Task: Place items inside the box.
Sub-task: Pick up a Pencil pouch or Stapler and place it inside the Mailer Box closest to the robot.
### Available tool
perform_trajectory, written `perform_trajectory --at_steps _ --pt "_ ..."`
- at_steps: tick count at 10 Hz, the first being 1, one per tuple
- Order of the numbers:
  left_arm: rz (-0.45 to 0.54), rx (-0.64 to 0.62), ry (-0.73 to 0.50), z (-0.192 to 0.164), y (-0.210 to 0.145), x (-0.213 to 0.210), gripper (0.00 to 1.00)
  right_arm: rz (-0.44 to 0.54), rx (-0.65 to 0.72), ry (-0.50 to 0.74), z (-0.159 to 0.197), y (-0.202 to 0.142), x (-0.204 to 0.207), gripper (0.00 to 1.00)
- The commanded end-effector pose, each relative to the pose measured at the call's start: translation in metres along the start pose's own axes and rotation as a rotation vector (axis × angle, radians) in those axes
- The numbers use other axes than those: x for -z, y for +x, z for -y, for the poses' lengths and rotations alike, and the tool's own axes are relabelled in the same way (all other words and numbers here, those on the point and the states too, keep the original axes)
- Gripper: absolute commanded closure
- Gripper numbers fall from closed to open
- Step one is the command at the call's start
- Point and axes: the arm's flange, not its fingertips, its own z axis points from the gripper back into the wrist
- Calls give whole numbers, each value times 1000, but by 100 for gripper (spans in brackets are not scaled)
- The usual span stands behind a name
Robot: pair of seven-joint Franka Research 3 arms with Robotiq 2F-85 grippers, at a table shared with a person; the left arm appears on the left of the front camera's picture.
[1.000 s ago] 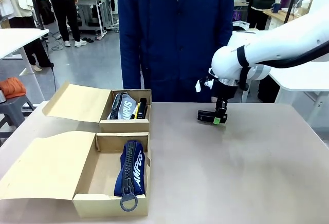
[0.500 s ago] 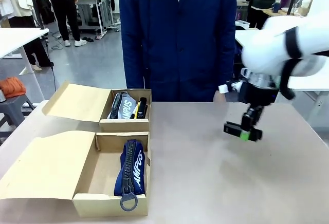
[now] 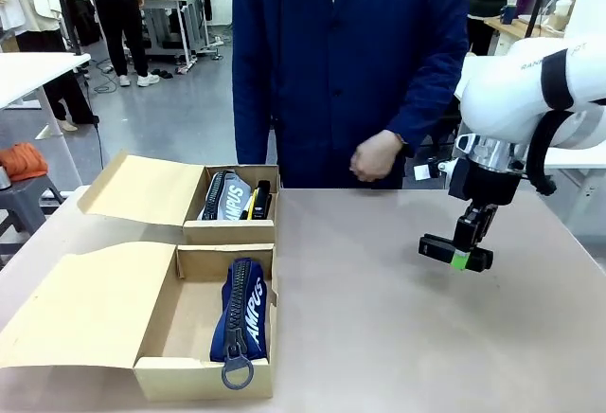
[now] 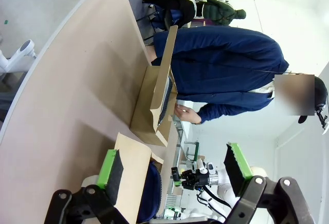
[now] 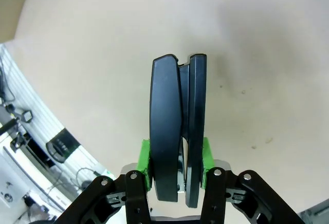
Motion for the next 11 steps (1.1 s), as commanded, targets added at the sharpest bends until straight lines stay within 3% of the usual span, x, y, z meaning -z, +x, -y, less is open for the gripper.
perform_trajectory --at_steps 1,4,7,9,11 --pt "11 15 -26 0 -4 2 0 95 -51 2 -7 2 4 58" --pt "11 15 -26 0 -4 2 0 211 155 92 -75 -29 -23 58" --pt "11 15 -26 0 -4 2 0 162 447 -25 -171 -45 -37 58" --pt "11 15 -26 0 -4 2 0 132 555 18 -231 -29 -47 58" --pt "11 15 -26 0 -4 2 0 86 684 -10 -264 15 -41 58"
